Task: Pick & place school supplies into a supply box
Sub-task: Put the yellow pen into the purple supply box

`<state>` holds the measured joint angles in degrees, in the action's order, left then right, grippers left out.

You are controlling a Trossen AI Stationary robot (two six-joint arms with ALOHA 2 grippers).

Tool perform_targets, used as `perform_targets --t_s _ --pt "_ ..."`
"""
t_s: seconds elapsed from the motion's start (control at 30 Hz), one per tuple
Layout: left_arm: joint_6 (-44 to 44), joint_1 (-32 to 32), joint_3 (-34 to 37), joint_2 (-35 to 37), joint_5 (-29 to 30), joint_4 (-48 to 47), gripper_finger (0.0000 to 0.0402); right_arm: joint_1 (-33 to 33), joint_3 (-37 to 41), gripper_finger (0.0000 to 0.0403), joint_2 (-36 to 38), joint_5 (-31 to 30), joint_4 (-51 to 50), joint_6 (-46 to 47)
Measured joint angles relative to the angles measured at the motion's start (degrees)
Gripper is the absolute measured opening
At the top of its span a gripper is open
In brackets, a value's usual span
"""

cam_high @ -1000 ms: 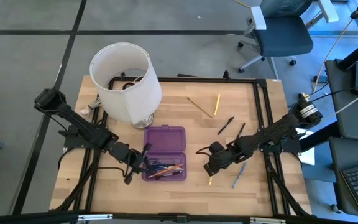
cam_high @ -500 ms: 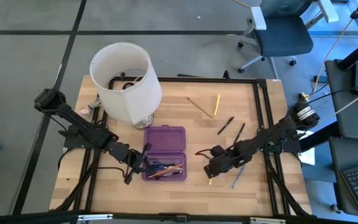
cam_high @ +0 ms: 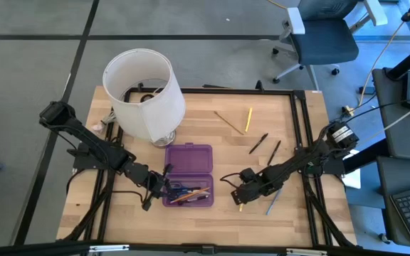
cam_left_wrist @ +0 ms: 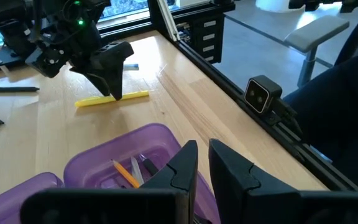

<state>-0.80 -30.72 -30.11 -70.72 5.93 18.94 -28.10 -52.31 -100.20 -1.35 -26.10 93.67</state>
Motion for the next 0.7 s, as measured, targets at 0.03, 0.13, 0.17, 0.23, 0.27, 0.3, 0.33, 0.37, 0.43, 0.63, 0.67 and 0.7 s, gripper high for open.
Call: perform_targets --t_s 0.03,0.13,0.17,0.23,0.27,0.3,0.33,0.37,0.43,0.63,0.67,0.7 --pt "0.00 0.00 0.00 0.00 0.00 0.02 0.0033 0.00 0.00 0.0205 0.00 -0.06 -0.22 -0.58" --pt "0.01 0.01 0.00 0.00 0.01 0.01 0.0033 0.02 0.02 0.0185 -0.12 -0.14 -1.44 -1.12" --pt "0.01 0.02 0.00 0.00 0.02 0.02 0.0033 0.02 0.02 0.0179 -0.15 -0.13 -1.89 -1.80" --pt "0.01 0.02 0.00 0.00 0.02 0.01 0.0033 0.02 0.02 0.0167 -0.17 -0.15 -2.46 -2.89" --pt "0.00 0.00 0.00 0.00 0.02 0.02 0.0033 0.02 0.02 0.0162 -0.20 -0.09 -2.79 -3.41" --pt "0.00 0.00 0.00 0.00 0.02 0.02 0.0033 0.02 0.02 0.0157 -0.22 -0.06 -3.11 -3.76" --pt "0.02 0.00 0.00 0.00 0.02 0.02 0.0033 0.02 0.02 0.0153 -0.24 -0.06 -3.41 -3.85" --pt "0.01 0.02 0.00 0.00 0.02 0.02 0.0033 0.03 0.02 0.0149 -0.25 0.03 -3.73 -3.92" --pt "0.02 0.02 0.00 0.00 0.02 0.02 0.0033 0.09 0.00 0.0140 -0.26 0.49 -4.31 -5.04" --pt "0.00 0.02 0.00 0.00 0.02 0.04 0.0033 0.09 0.02 0.0118 -0.31 0.87 -5.25 -17.01" --pt "0.02 0.02 0.00 0.00 0.02 0.04 0.0033 0.09 0.02 0.0115 -0.31 0.92 -5.35 -19.55" --pt "0.02 0.01 0.00 0.00 0.02 0.04 0.0033 0.09 0.02 0.0112 -0.31 1.00 -5.45 -22.45"
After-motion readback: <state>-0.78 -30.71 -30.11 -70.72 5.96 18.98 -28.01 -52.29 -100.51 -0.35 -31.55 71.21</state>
